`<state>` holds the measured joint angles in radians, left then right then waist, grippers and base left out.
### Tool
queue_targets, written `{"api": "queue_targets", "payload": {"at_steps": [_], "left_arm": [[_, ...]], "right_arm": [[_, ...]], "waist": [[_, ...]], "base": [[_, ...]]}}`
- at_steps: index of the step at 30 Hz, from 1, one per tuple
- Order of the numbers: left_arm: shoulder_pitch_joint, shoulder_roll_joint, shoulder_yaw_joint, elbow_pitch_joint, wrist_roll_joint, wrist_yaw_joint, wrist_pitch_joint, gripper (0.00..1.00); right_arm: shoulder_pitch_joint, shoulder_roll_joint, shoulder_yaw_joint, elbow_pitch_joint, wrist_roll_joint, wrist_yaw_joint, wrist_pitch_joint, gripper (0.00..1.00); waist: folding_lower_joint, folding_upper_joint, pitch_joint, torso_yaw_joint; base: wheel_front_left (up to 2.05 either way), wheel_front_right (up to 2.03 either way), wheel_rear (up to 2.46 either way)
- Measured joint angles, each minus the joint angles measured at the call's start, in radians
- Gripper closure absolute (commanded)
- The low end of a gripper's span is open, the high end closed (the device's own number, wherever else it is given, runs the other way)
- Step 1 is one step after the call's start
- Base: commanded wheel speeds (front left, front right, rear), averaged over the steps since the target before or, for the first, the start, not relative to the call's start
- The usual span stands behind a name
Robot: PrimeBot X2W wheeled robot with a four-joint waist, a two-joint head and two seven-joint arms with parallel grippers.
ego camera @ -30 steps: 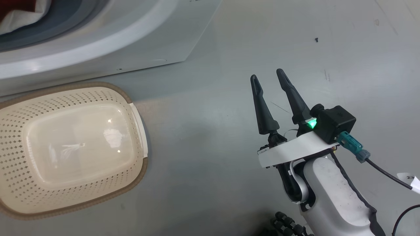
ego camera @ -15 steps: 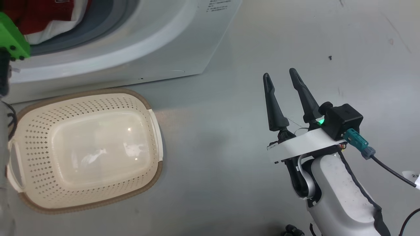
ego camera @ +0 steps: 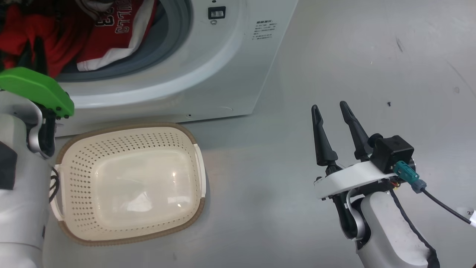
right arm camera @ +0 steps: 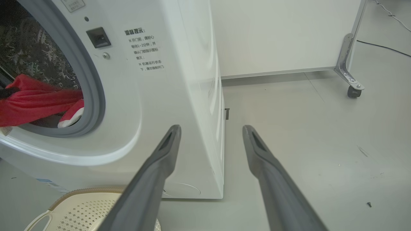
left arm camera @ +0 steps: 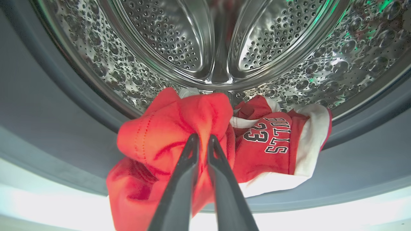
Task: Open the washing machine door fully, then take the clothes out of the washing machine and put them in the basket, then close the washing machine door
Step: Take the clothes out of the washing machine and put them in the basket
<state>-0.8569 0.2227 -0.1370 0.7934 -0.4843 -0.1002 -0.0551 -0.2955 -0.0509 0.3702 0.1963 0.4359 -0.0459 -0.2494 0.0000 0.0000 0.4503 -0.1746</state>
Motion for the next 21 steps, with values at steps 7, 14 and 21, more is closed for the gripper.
{"api": "queue_targets", "payload": {"at_steps": [7, 14, 21], "left_arm": [[0.075, -0.006, -0.012, -0.035, -0.001, -0.012, -0.083, 1.0], [0.153, -0.018, -0.032, -0.09, -0.001, -0.02, -0.16, 1.0], [0.219, -0.021, -0.035, -0.147, -0.019, -0.02, -0.177, 1.0]], "right_arm": [[0.043, 0.0, -0.003, 0.012, 0.0, 0.01, 0.0, 0.0], [0.068, 0.0, -0.013, 0.014, 0.0, 0.019, 0.0, 0.0], [0.088, 0.0, -0.044, 0.015, 0.0, 0.027, 0.0, 0.0]], "waist": [[0.0, 0.0, -0.073, 0.035], [0.0, 0.0, -0.126, 0.059], [0.0, 0.0, -0.169, 0.075]], "base": [[0.0, 0.0, 0.0], [0.0, 0.0, 0.0], [0.0, 0.0, 0.0]]}}
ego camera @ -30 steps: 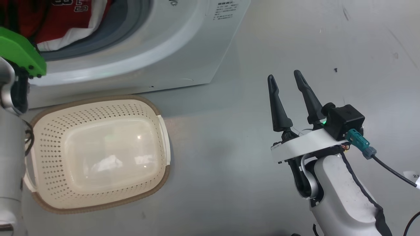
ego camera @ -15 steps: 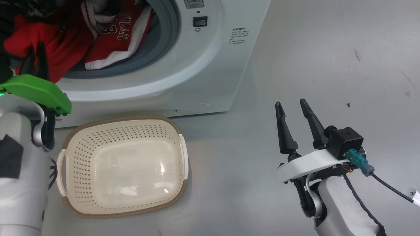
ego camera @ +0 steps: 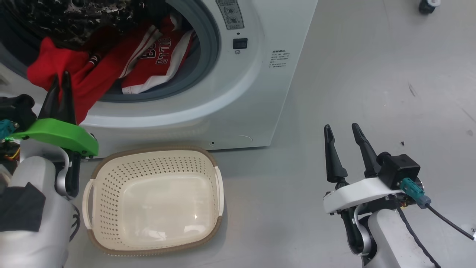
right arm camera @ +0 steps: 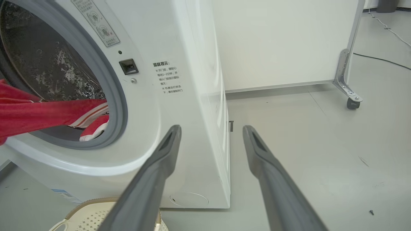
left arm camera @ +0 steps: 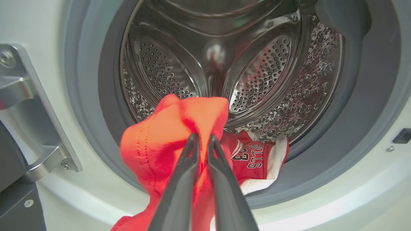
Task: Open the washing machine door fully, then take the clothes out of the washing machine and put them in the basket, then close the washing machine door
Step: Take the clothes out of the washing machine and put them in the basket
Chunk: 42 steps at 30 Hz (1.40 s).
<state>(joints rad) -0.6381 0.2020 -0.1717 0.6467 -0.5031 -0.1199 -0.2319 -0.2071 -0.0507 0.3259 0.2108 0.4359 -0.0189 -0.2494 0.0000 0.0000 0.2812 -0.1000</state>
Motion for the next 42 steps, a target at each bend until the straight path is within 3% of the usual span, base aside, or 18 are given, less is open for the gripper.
{"api": "queue_targets", "payload": {"at_steps": [16, 26, 42], "left_arm": [[0.118, -0.003, -0.003, -0.196, 0.003, 0.0, -0.017, 1.0], [0.138, -0.005, 0.072, -0.438, 0.023, -0.001, -0.021, 1.0], [0.208, -0.019, 0.108, -0.637, 0.049, -0.001, -0.022, 1.0]], "right_arm": [[0.037, 0.0, -0.025, 0.002, -0.009, 0.017, 0.0, 0.0], [0.059, 0.001, -0.031, 0.006, -0.009, 0.027, 0.0, 0.0], [0.073, 0.001, -0.035, 0.004, -0.009, 0.035, 0.0, 0.0]], "waist": [[0.0, 0.0, -0.074, 0.043], [0.0, 0.0, -0.107, 0.059], [0.0, 0.0, -0.112, 0.058]], "base": [[0.0, 0.0, 0.0], [0.0, 0.0, 0.0], [0.0, 0.0, 0.0]]}}
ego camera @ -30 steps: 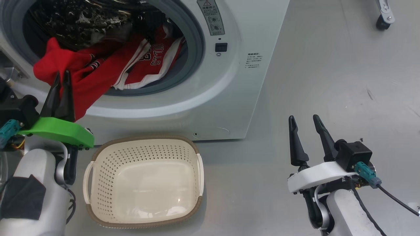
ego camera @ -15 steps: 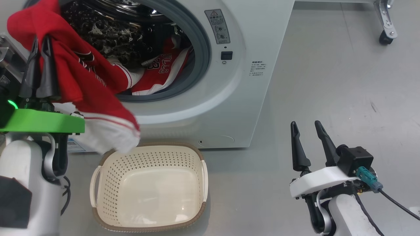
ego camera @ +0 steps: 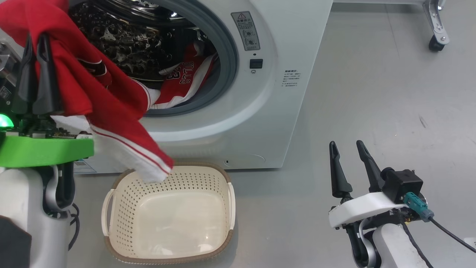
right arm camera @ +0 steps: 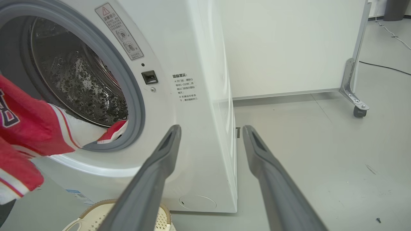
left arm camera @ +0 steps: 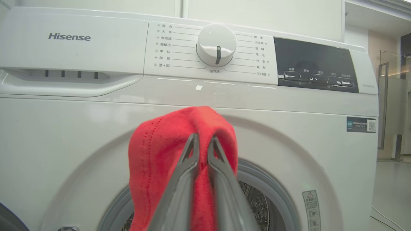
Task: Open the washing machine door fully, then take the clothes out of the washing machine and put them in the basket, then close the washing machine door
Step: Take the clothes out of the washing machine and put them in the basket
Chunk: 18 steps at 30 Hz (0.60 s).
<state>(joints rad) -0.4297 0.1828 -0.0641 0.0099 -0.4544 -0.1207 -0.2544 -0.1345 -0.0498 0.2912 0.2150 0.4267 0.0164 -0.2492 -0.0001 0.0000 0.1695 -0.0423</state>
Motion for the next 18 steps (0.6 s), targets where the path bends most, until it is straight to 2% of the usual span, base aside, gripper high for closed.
{"api": "queue_targets", "payload": {"at_steps": [8, 18], "left_arm": [[0.076, -0.006, -0.024, -0.003, 0.002, 0.0, -0.001, 1.0], [0.177, -0.003, -0.084, 0.083, -0.001, 0.0, 0.11, 1.0]], "right_arm": [[0.0, 0.0, 0.003, -0.003, 0.0, 0.0, 0.0, 0.0], [-0.001, 0.0, 0.017, -0.015, 0.0, 0.0, 0.0, 0.0]], "waist": [[0.0, 0.0, 0.012, -0.004], [0.0, 0.0, 0.06, -0.019]], "base": [[0.0, 0.0, 0.0], [0.0, 0.0, 0.0]]}}
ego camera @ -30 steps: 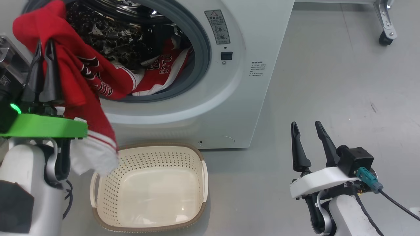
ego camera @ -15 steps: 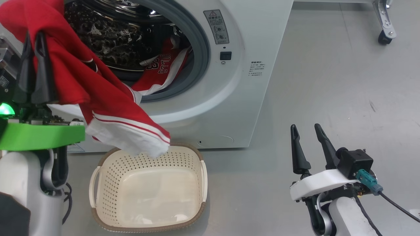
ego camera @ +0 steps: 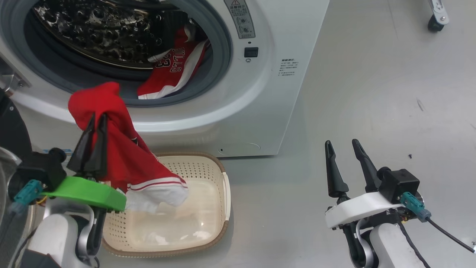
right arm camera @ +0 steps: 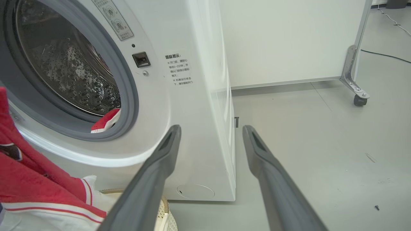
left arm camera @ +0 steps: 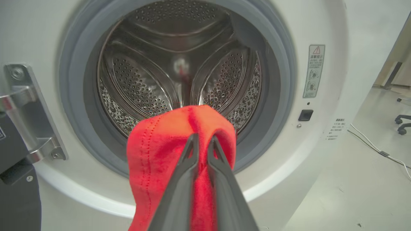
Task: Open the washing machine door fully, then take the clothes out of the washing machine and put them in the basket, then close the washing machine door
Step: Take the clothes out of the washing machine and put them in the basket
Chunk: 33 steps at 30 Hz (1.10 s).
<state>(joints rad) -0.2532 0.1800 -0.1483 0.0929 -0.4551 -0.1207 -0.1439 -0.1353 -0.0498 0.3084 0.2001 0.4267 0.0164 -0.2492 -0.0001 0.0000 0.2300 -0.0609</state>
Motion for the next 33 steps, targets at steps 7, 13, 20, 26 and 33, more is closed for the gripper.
{"api": "queue_targets", "payload": {"at_steps": [7, 13, 20, 26, 33], "left_arm": [[0.029, 0.015, -0.046, 0.048, 0.001, 0.0, 0.062, 1.0], [0.029, 0.026, -0.092, 0.071, 0.013, 0.0, 0.098, 1.0], [0.021, 0.029, -0.129, 0.096, 0.017, 0.0, 0.109, 1.0], [-0.014, 0.039, -0.144, 0.135, 0.017, 0.0, 0.117, 1.0], [-0.04, 0.056, -0.139, 0.221, 0.018, 0.0, 0.125, 1.0]], "right_arm": [[-0.014, 0.0, 0.02, -0.007, -0.002, 0.0, 0.0, 0.0], [-0.037, 0.0, 0.033, -0.017, -0.007, -0.001, 0.0, 0.0], [-0.07, 0.0, 0.052, -0.026, -0.007, -0.004, 0.0, 0.0], [-0.087, 0.0, 0.055, -0.034, -0.007, -0.011, 0.0, 0.0], [-0.103, 0.0, 0.048, -0.045, -0.007, -0.028, 0.0, 0.0]], "waist": [[0.0, 0.0, 0.048, -0.02], [0.0, 0.0, 0.099, -0.042], [0.0, 0.0, 0.156, -0.073], [0.0, 0.0, 0.195, -0.105], [0.0, 0.0, 0.24, -0.128]], "base": [[0.0, 0.0, 0.0], [0.0, 0.0, 0.0], [0.0, 0.0, 0.0], [0.0, 0.0, 0.0], [0.0, 0.0, 0.0]]}}
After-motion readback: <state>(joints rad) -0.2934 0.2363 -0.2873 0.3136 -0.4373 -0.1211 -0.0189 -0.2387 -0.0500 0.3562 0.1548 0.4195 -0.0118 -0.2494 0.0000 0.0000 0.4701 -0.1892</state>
